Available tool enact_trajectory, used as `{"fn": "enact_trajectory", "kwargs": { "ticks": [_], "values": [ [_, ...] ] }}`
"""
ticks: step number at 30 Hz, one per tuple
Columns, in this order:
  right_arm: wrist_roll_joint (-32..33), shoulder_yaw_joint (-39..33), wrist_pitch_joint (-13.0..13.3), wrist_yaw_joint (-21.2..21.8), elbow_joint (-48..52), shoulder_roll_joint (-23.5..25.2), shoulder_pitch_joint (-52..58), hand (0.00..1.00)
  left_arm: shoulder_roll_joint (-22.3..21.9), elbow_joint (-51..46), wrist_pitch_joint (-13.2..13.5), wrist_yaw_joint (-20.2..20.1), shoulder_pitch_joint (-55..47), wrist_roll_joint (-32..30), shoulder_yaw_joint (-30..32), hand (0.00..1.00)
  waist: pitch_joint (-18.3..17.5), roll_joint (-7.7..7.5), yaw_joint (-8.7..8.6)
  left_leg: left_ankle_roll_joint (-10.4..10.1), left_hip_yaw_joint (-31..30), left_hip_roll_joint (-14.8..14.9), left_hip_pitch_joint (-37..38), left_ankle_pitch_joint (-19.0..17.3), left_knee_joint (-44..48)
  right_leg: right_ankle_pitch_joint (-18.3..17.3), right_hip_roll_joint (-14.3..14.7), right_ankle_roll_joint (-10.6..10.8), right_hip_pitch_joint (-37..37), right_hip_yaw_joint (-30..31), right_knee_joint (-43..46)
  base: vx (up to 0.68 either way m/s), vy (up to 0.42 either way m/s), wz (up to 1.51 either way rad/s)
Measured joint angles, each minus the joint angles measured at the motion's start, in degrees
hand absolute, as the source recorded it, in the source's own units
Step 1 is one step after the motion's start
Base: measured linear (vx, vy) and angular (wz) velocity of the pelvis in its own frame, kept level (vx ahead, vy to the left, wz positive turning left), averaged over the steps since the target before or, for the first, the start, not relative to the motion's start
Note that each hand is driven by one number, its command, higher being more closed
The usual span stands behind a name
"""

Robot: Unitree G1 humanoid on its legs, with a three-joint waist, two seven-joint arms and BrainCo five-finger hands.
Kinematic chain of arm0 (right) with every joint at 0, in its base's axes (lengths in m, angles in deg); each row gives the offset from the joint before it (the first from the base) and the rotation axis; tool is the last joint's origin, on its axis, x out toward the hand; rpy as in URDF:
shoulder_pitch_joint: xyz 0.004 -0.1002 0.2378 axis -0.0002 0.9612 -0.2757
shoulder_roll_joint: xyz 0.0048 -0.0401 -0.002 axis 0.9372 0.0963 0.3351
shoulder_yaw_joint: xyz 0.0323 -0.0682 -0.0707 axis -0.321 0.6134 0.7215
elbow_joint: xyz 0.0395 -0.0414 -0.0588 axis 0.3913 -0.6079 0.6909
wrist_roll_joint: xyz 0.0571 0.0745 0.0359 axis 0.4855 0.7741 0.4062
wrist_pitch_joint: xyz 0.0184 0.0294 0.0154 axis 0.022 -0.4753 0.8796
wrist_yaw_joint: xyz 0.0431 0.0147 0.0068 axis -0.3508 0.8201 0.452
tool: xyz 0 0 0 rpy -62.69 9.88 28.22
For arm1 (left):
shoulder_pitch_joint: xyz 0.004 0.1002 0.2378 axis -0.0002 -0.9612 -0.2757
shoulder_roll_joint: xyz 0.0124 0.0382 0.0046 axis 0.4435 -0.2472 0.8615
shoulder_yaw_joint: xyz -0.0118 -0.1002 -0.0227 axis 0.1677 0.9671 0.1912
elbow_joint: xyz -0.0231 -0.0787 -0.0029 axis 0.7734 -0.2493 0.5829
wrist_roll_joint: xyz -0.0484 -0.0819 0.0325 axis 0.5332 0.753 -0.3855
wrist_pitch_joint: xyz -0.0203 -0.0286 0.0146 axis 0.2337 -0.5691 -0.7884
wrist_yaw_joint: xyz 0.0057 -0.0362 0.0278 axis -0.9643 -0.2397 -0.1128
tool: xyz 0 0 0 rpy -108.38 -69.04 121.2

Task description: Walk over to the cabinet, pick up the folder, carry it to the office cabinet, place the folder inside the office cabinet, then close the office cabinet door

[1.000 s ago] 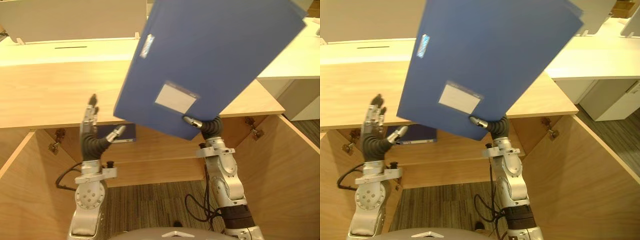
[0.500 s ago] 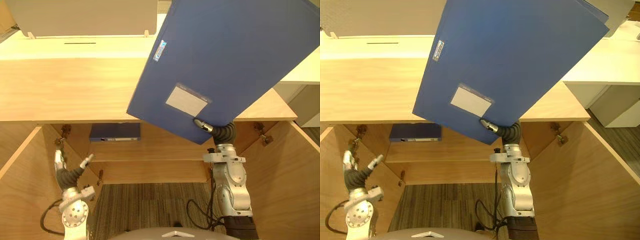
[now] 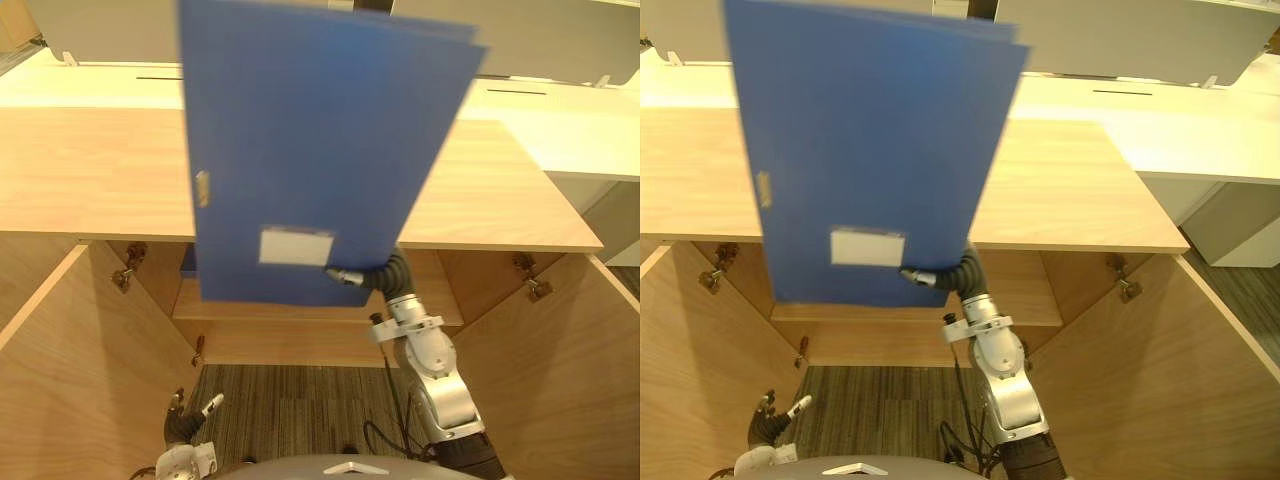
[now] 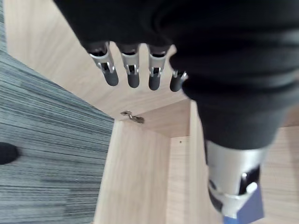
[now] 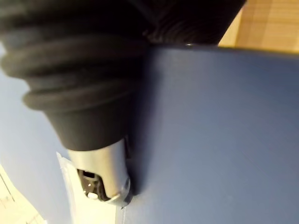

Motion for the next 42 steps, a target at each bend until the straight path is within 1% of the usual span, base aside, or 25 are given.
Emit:
{"fn": "enact_trajectory", "kwargs": {
  "ticks": [1, 3, 7, 9, 10, 11, 12, 13, 14, 15, 16, 18, 19, 20, 22, 23, 25, 27, 28, 30, 32, 36, 39, 41, 42],
  "values": [
    [-0.82, 0.37, 0.0, 0.0, -0.9, -0.2, -0.01, 1.0, 0.47, 0.84, 0.03, -0.03, 0.5, -0.33, -0.29, 0.0, 0.03, -0.06, 0.04, -0.04, -0.11, 0.0, 0.01, 0.03, 0.02, 0.01, 0.0, -0.01, 0.08, -0.1, -0.02, -0.05, -0.025, 0.05],
    [-3.17, 2.89, 0.0, 0.0, -3.59, -1.97, -0.14, 1.0, 2.92, 4.55, 0.05, -0.24, 2.24, -2.0, -1.81, 0.0, 0.11, -0.15, 0.18, -0.06, -0.2, 0.0, 0.04, 0.05, 0.16, 0.02, 0.01, -0.02, 0.24, -0.15, -0.11, -0.05, -0.021, 0.02],
    [-6.49, 6.32, -0.01, -0.04, -6.0, -4.7, -0.38, 1.0, 4.75, 8.83, -0.14, -0.21, 3.3, -3.56, -2.73, 0.0, 0.41, -0.46, -0.06, -0.08, -0.09, 0.02, -0.04, 0.03, 0.27, 0.13, 0.08, -0.12, 0.17, 0.05, -0.37, -0.04, -0.016, -0.02],
    [-8.81, 9.09, -0.01, -0.04, -8.28, -6.41, -1.06, 1.0, 5.74, 11.25, -0.46, -0.17, 4.06, -3.89, -3.95, 0.0, 0.98, -0.18, -0.02, -0.1, 0.15, 0.03, -0.53, 0.01, 0.43, 0.37, 0.12, -0.18, -0.61, 0.4, -0.45, 0.0, -0.002, -0.07],
    [-9.73, 10.16, -0.04, -0.04, -9.38, -7.14, -2.14, 1.0, 6.28, 11.76, -0.59, -0.16, 4.51, -4.42, -3.98, 0.0, 1.51, -0.46, -0.02, -0.12, 0.43, 0.03, -0.88, -0.02, 0.76, 0.63, 0.13, -0.21, -0.98, 0.76, -0.49, -0.02, -0.001, -0.13],
    [-10.25, 10.85, -0.04, -0.03, -10.07, -7.51, -2.96, 1.0, 6.45, 12.26, -0.59, -0.16, 4.92, -4.58, -4.16, 0.0, 2.23, -0.2, 0.04, -0.12, 0.77, 0.02, -1.12, -0.01, 0.84, 0.85, 0.13, -0.25, -1.39, 1.1, -0.49, -0.06, -0.006, -0.19],
    [-11.96, 11.86, -0.13, -0.02, -11.06, -8.68, -5.01, 1.0, 6.64, 12.77, -0.74, -0.14, 5.94, -4.58, -4.34, 0.0, 3.77, -0.52, 0.12, -0.1, 1.26, 0.02, -2.18, -0.03, 1.67, 1.38, 0.06, -0.33, -2.04, 1.64, -0.37, -0.1, -0.007, -0.18],
    [-12.81, 12.59, -0.13, -0.05, -11.29, -9.49, -7.2, 1.0, 6.95, 12.76, -0.75, -0.07, 7.15, -4.58, -4.39, 0.0, 6.75, 0.46, 0.13, -0.12, 1.38, 0.08, -4.25, -0.57, 3.98, 1.58, -0.09, -0.51, -3.74, 2.0, 0.78, -0.14, -0.008, -0.14],
    [-13.2, 12.69, -0.08, -0.06, -11.56, -9.99, -8.42, 1.0, 7.11, 12.76, -0.78, -0.02, 7.94, -4.58, -4.41, 0.0, 7.71, 0.06, 0.13, -0.05, 1.42, 0.33, -6.3, -1.38, 6.3, 1.57, -0.1, -0.53, -5.31, 2.31, 1.99, -0.24, -0.016, -0.14],
    [-13.93, 13.11, -0.11, -0.17, -12.87, -11.11, -11.91, 1.0, 7.32, 12.74, -0.79, 0.14, 9.94, -4.49, -4.98, 0.0, 10.45, 0.85, 0.02, 0.01, 1.44, 1.37, -12.9, -4.02, 13.86, 1.33, 0.13, -0.84, -10.3, 2.91, 5.6, -0.24, -0.016, -0.12],
    [-14.43, 13.1, -0.17, -0.3, -13.26, -11.87, -13.6, 1.0, 7.34, 12.7, -0.79, 0.26, 11.31, -4.47, -5.39, 0.0, 12.56, 1.6, 0.03, 0.09, 1.28, 2.08, -16.33, -5.37, 17.93, 1.15, 0.38, -1.04, -12.74, 2.92, 7.37, -0.24, -0.013, -0.12],
    [-14.64, 13.09, -0.21, -0.65, -14.64, -13.1, -16.25, 1.0, 7.34, 12.67, -0.79, 0.63, 13.31, -4.44, -6.08, 0.0, 15.79, 2.72, 0.03, 0.31, 1.18, 3.1, -21.15, -6.78, 23.27, 0.79, 0.74, -1.1, -16.72, 3.04, 10.66, -0.25, 0.016, -0.09],
    [-16.0, 13.09, -0.42, -1.61, -15.69, -13.68, -17.67, 1.0, 7.43, 12.44, -0.78, 0.9, 14.53, -4.11, -6.21, 0.0, 17.36, 3.25, -0.03, 0.59, 0.96, 3.64, -26.01, -7.71, 27.19, 0.03, 0.8, -0.98, -21.57, 3.25, 14.45, -0.29, 0.043, -0.09],
    [-16.61, 13.04, -0.43, -1.96, -16.11, -13.72, -18.04, 1.0, 7.58, 12.27, -0.7, 0.93, 14.87, -3.91, -6.25, 0.0, 18.07, 3.25, -0.06, 0.58, 0.92, 3.75, -27.34, -7.95, 28.17, -0.21, 0.79, -0.97, -22.96, 3.44, 15.7, -0.26, 0.065, -0.07],
    [-17.19, 13.0, -0.82, -2.62, -17.26, -14.95, -18.4, 1.0, 7.81, 11.86, -0.4, 1.05, 16.2, -2.69, -6.21, 0.0, 19.88, 3.41, 0.14, 0.67, 0.92, 4.08, -32.14, -9.09, 31.94, -1.24, 0.58, -0.89, -28.29, 4.14, 20.27, -0.24, 0.071, -0.06],
    [-17.52, 12.98, -0.98, -2.68, -17.26, -15.26, -18.44, 1.0, 7.81, 11.29, -0.37, 1.05, 16.33, -2.26, -6.25, 0.0, 20.06, 3.47, 0.16, 0.66, 0.94, 4.1, -33.36, -9.3, 32.77, -1.37, 0.42, -0.87, -29.7, 4.16, 21.23, -0.22, 0.06, -0.06],
    [-18.29, 12.61, -1.06, -2.96, -17.28, -15.84, -19.2, 1.0, 7.97, 9.84, 0.07, 1.04, 17.1, -2.17, -6.38, 0.0, 21.76, 3.62, 0.13, 0.74, 1.01, 4.24, -36.43, -9.43, 34.86, -1.91, 0.17, -1.27, -32.88, 4.38, 23.42, -0.16, 0.032, -0.05],
    [-17.92, 11.24, -1.42, -3.6, -17.34, -15.8, -19.88, 1.0, 8.07, 7.77, 0.21, 1.0, 18.8, -1.68, -6.68, 0.0, 22.95, 3.97, 0.19, 0.99, 0.91, 4.88, -41.72, -9.59, 37.96, -2.29, 0.06, -1.4, -38.35, 4.48, 26.77, -0.15, 0.003, -0.02],
    [-17.73, 10.65, -1.45, -3.81, -17.38, -15.73, -20.06, 1.0, 8.11, 7.61, 0.27, 0.99, 19.36, -1.67, -6.67, 0.0, 23.19, 4.01, 0.23, 1.09, 0.84, 5.0, -43.1, -9.67, 38.83, -2.45, 0.03, -1.45, -39.76, 4.48, 27.76, -0.13, -0.012, -0.01],
    [-13.12, 8.3, -2.22, -3.9, -17.4, -15.45, -20.86, 1.0, 7.95, 5.71, 0.28, 0.86, 21.0, -0.78, -6.64, 0.0, 24.22, 4.15, 0.57, 1.23, 0.67, 5.7, -47.44, -9.88, 41.41, -3.34, 0.05, -1.38, -44.39, 4.41, 30.58, -0.12, -0.033, -0.02],
    [-9.3, 6.09, -2.61, -3.98, -17.43, -15.14, -21.57, 1.0, 8.15, 4.75, 0.36, 0.85, 22.16, -0.21, -6.61, 0.0, 25.0, 4.17, 0.91, 1.5, 0.58, 6.3, -49.81, -10.04, 42.54, -3.39, 0.11, -1.52, -46.69, 4.19, 31.51, -0.1, -0.05, -0.08],
    [1.92, -0.17, -2.66, -4.51, -19.13, -14.82, -24.65, 1.0, 8.33, 1.42, 0.53, 0.82, 23.14, 0.14, -6.39, 0.0, 25.08, 4.13, 1.68, 1.41, 0.39, 7.45, -54.85, -10.16, 44.59, -3.47, 0.38, -2.08, -51.76, 3.57, 33.5, -0.04, -0.047, -0.08],
    [8.75, -4.04, -2.9, -5.67, -21.67, -14.98, -27.88, 1.0, 8.36, 0.14, 0.61, 0.83, 23.15, 2.07, -6.07, 0.0, 25.13, 4.15, 1.88, 1.2, -0.18, 7.75, -56.72, -10.12, 45.24, -3.75, 0.29, -2.51, -53.38, 2.63, 34.31, 0.01, -0.03, 0.03],
    [13.41, -6.53, -2.95, -6.88, -22.79, -14.99, -29.74, 1.0, 8.27, -0.83, 0.62, 0.82, 23.15, 3.0, -6.09, 0.0, 25.15, 4.14, 2.5, 1.23, -0.23, 7.99, -57.55, -10.05, 45.43, -3.56, 0.34, -2.68, -54.13, 2.53, 34.61, 0.04, -0.003, 0.01],
    [17.15, -7.86, -2.94, -6.89, -24.19, -14.98, -31.23, 1.0, 8.18, -1.19, 0.67, 0.83, 23.17, 3.62, -6.09, 0.0, 25.15, 4.13, 2.84, 1.33, -0.23, 8.13, -57.81, -10.0, 45.61, -3.51, 0.37, -2.58, -54.39, 2.46, 35.04, 0.05, 0.008, -0.01]
  ]
}}
